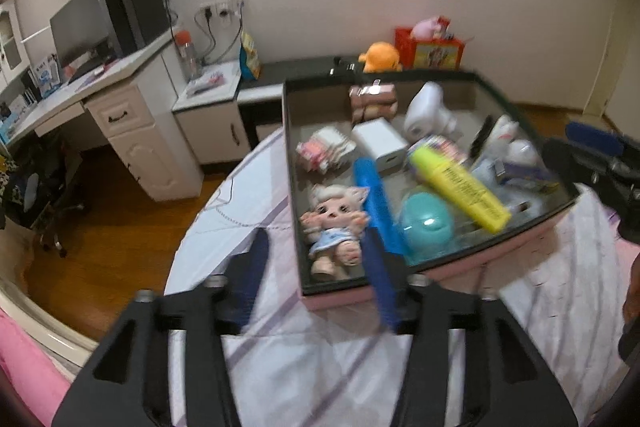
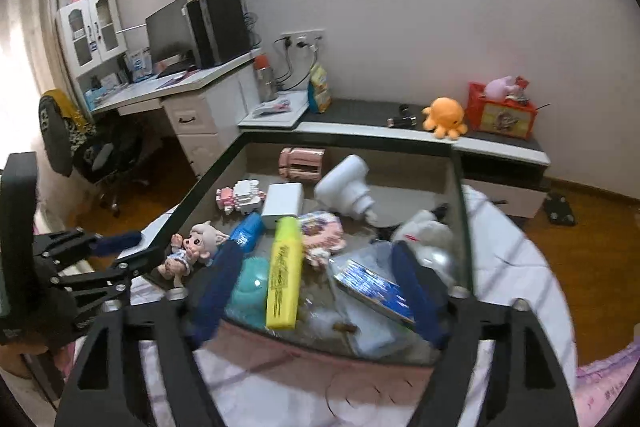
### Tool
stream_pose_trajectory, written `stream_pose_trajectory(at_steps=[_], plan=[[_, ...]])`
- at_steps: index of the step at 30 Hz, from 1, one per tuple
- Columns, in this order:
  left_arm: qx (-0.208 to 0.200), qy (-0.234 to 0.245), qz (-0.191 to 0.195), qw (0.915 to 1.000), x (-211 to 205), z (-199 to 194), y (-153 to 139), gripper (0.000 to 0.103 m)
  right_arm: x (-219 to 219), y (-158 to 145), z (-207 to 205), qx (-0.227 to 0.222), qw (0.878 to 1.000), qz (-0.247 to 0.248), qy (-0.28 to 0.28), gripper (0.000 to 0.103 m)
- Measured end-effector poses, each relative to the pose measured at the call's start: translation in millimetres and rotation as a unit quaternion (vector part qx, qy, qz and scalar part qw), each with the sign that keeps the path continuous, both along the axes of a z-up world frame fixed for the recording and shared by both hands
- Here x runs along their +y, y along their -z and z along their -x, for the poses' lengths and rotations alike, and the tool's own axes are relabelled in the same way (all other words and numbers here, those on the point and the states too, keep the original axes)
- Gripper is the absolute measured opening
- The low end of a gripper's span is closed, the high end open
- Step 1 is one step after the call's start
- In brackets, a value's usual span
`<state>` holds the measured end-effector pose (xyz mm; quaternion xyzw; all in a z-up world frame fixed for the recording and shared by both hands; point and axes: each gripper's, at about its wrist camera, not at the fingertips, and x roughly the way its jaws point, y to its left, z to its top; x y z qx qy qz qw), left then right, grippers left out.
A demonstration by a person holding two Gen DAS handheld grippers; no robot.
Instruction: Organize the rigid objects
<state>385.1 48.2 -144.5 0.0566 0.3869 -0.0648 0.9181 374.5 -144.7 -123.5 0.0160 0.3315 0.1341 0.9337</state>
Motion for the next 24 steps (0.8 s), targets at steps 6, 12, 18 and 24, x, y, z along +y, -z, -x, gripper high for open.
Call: stream_pose_trajectory(at_steps=[6,12,18,24], plan=[[-0.072,-0.005,0.016,0.9973,-11,42,-38,0.1,-14,-22,46,-0.034,0.999,0.011,0.037,0.09],[-0.126,-0.004,0.042,0.9911,-22,94,-69,0.103,-21,-40,99,-0.077,0.995,0.002,0.056,0.103],[-0.172,0.004,0.026,0.9847,-39,154,-86,0.103,-16,-55,154,-0.119,0.991,0.015,0.067,0.103],[-0.221,0.008,0.016,0.9751,-49,207,-104,0.103,-18,-69,204,-0.158,0.984,0.019,0.081,0.103]])
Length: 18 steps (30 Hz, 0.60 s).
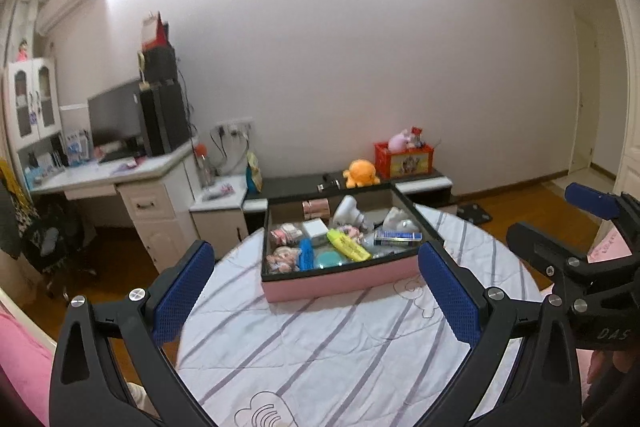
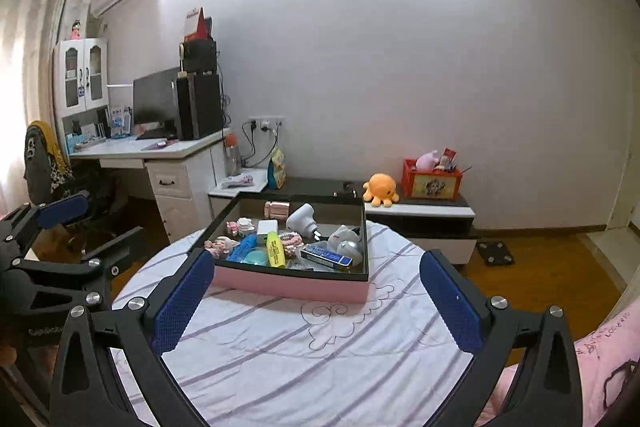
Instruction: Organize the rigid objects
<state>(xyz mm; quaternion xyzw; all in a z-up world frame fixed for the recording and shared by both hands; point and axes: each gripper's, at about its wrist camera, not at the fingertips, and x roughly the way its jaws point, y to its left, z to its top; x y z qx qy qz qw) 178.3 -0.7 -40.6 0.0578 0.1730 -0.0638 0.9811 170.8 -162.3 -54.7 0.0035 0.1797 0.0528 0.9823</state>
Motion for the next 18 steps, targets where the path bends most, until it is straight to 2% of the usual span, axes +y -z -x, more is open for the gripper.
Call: stream_pose_trajectory(at_steps=[11,18], plan=[[-0.095,-0.016,0.017,0.9952,5,80,-44,0.103,5,-37,65,-0.07,0.997,0.017,0.018,0.103],[-0.134,-0.031,0.02,0.9903,10,114,-59,0.103,16,-53,97,-0.112,0.993,0.03,0.029,0.103]])
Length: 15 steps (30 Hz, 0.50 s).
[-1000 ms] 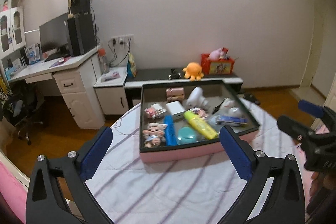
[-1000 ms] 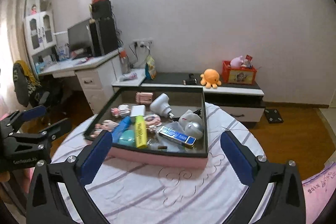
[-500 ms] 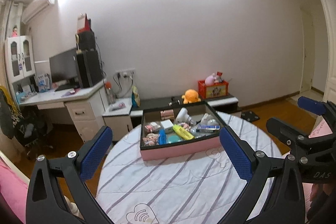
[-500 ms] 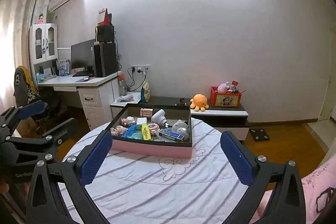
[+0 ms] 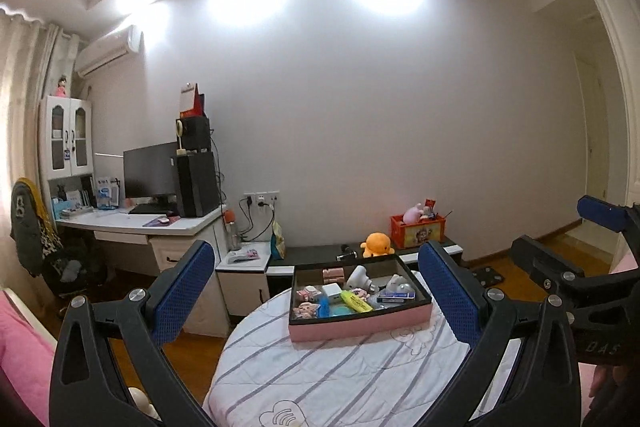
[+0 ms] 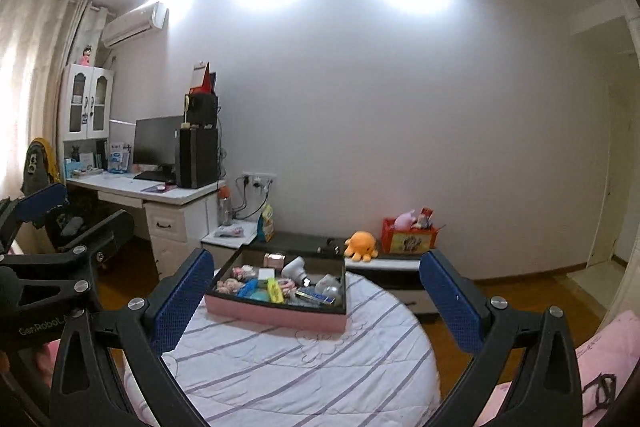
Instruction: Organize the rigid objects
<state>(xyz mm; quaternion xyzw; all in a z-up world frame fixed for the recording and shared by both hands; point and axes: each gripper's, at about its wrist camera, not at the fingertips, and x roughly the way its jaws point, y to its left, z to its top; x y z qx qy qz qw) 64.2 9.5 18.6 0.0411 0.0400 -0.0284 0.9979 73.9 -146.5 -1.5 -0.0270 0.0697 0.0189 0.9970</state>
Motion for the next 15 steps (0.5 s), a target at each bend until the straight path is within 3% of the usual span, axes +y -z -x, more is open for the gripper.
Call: stream_pose_trajectory(at_steps=[15], plan=[[-0.032,0.014,0.021,0.9991,2,31,-9,0.103,3,-8,40,-0.046,0.998,-0.02,0.037,0.103]])
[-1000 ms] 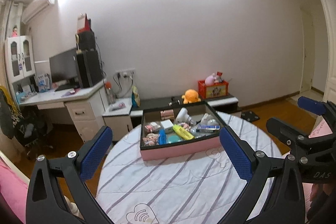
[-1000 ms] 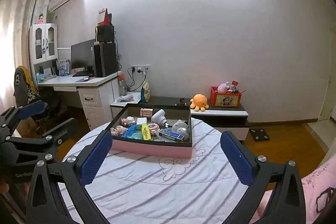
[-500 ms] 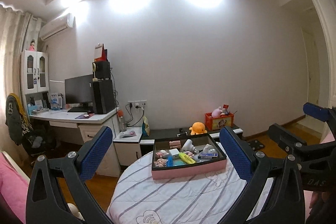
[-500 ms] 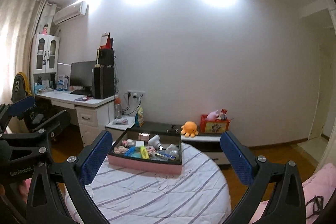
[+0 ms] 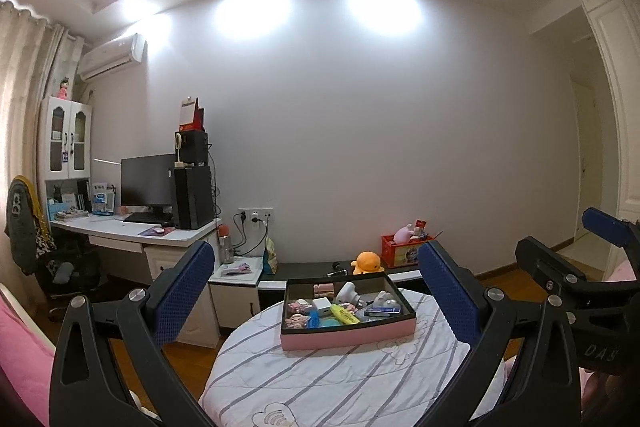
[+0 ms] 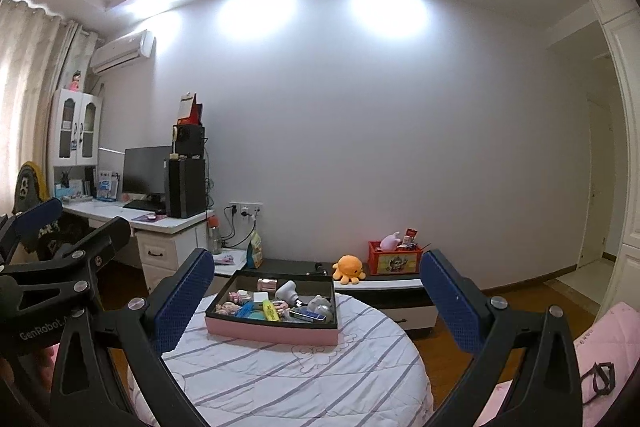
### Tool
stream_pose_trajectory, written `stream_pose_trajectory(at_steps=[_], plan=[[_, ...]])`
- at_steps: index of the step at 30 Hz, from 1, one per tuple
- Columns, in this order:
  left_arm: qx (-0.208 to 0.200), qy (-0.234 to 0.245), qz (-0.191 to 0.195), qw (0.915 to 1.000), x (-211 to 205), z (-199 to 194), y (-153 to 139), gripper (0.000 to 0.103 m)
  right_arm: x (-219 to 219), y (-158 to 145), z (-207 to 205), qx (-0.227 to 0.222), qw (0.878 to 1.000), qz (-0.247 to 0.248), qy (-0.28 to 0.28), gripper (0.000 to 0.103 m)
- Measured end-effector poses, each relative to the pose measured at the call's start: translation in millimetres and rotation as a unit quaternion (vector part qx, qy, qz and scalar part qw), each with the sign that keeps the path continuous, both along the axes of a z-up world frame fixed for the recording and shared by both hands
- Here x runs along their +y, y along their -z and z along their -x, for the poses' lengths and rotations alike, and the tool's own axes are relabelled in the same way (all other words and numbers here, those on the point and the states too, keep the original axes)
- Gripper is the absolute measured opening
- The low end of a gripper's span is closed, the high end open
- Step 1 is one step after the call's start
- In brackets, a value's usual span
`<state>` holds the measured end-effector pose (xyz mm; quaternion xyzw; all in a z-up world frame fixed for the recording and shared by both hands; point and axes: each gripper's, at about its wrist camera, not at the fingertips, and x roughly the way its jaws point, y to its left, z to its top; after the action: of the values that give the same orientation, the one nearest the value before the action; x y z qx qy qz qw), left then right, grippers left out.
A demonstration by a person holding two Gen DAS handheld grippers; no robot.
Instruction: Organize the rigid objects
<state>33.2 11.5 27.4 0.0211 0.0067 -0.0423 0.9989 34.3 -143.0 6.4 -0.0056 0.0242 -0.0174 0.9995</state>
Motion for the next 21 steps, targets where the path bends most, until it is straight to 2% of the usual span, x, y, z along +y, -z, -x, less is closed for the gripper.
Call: stream_pose_trajectory(at_steps=[8,21], plan=[[-0.002,-0.004,-0.003,1.0,-2,5,1,0.103,1,0,12,-0.013,1.0,0.005,0.026,0.103],[-0.002,-0.02,-0.011,0.9997,2,5,2,0.103,2,0,9,-0.006,1.0,0.003,0.02,0.103]])
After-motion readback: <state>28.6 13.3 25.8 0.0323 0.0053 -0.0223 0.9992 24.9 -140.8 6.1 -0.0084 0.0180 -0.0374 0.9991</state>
